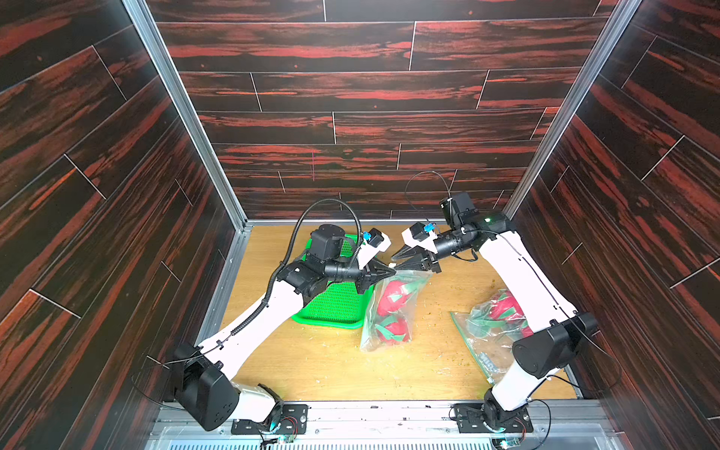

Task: Open the zip-top bag and take out the dragon fruit
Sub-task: Pick up the zipper food storage bag at the center of the board.

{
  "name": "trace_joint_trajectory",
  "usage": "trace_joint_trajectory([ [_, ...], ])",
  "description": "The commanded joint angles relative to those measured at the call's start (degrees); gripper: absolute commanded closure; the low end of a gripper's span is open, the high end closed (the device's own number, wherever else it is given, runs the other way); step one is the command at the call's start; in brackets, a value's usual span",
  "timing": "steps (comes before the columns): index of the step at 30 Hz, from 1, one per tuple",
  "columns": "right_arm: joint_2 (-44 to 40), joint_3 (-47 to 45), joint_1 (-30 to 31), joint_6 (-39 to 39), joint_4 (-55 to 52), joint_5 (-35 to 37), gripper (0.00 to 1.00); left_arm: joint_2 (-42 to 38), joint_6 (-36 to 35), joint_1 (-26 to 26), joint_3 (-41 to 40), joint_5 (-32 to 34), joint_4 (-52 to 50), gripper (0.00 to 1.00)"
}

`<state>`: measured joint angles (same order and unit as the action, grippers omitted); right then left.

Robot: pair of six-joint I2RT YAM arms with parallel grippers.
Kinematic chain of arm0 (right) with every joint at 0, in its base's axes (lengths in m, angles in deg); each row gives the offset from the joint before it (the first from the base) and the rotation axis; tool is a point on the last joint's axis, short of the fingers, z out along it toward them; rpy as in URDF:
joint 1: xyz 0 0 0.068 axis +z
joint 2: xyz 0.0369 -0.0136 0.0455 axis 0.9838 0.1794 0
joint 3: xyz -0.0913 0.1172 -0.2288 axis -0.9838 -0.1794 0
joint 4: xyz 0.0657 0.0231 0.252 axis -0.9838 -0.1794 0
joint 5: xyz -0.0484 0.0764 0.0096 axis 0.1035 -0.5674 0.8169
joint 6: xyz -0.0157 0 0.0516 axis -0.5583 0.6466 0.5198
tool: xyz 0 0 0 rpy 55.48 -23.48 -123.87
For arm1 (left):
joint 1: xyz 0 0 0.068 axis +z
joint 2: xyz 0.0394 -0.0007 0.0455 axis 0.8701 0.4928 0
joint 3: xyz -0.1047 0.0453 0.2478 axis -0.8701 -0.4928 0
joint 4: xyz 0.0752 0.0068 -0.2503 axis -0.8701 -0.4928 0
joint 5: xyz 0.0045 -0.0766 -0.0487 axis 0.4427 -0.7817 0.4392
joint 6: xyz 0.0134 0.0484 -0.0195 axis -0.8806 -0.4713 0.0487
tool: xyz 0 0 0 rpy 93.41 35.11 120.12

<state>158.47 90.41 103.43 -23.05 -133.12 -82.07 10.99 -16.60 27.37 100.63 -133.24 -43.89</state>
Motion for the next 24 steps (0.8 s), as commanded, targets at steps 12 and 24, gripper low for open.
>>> trace_joint_trajectory([
  [12,4.4,5.0,0.4,-2.0,-7.4,-1.2,0.66,0.0,-2.6,0.1,6.1,-2.7,1.7,1.0],
  [24,4.5,6.4,0.4,-3.1,-9.9,0.0,0.88,0.3,-3.2,0.1,5.7,-1.0,0.9,1.0],
])
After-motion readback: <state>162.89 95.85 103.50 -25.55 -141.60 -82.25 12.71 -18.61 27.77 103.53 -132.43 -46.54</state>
